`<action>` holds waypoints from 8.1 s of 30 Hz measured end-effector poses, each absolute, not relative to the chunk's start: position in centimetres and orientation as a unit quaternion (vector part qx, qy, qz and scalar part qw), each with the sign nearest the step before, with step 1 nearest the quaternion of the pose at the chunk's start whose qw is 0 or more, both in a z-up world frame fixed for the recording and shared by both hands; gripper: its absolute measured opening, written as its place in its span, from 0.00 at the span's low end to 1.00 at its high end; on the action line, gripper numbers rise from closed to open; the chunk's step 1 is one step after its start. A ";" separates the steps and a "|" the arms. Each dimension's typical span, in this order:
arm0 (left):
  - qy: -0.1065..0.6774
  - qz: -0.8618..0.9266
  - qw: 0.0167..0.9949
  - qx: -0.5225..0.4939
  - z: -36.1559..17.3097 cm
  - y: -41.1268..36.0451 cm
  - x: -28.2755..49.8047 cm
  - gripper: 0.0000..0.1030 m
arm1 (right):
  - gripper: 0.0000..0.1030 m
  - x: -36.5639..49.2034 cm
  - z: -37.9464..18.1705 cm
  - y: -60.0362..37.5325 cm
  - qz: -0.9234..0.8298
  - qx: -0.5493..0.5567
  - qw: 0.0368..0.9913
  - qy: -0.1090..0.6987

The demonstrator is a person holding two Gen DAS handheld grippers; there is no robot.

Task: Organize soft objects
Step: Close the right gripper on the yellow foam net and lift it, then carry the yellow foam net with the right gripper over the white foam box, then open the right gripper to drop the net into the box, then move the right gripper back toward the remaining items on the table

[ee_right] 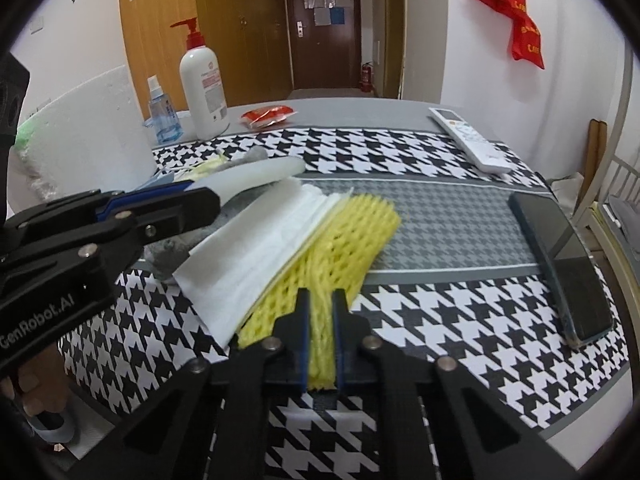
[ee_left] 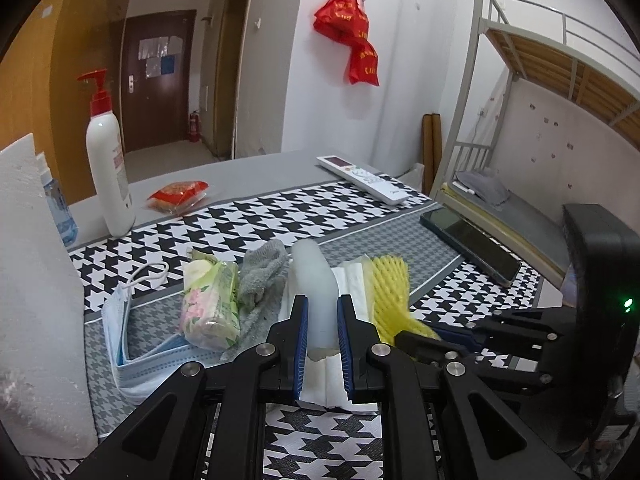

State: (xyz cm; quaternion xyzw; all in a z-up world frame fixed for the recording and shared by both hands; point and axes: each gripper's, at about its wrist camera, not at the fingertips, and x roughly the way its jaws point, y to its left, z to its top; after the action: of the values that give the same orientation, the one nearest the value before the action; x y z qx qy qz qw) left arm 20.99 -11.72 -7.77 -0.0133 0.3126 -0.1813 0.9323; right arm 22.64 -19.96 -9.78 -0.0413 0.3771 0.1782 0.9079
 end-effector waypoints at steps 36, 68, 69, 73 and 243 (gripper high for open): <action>0.191 -0.147 0.970 0.035 -0.4 -9.5 14.4 0.15 | 0.12 17.0 -0.5 -19.8 0.186 -0.031 0.955 0.228; 0.117 -0.046 0.991 0.039 5.0 -2.4 10.8 0.15 | 0.12 16.0 4.9 -13.0 0.278 -0.025 0.949 0.145; 0.116 -0.043 0.992 0.037 5.0 -2.1 10.7 0.15 | 0.12 16.1 5.0 -12.8 0.280 -0.024 0.949 0.144; 0.114 -0.031 0.992 0.039 5.3 -1.4 10.1 0.15 | 0.12 16.5 5.1 -11.9 0.288 -0.023 0.946 0.148; 0.098 0.070 0.993 -0.013 4.9 2.4 2.9 0.99 | 0.99 11.5 5.0 -11.0 0.260 -0.029 0.956 0.135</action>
State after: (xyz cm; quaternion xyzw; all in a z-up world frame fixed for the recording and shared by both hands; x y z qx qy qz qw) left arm 2.91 2.42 4.91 -0.0135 0.0978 0.0697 0.9927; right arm 11.48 -10.97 4.96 -0.0291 0.1353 0.2603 0.9555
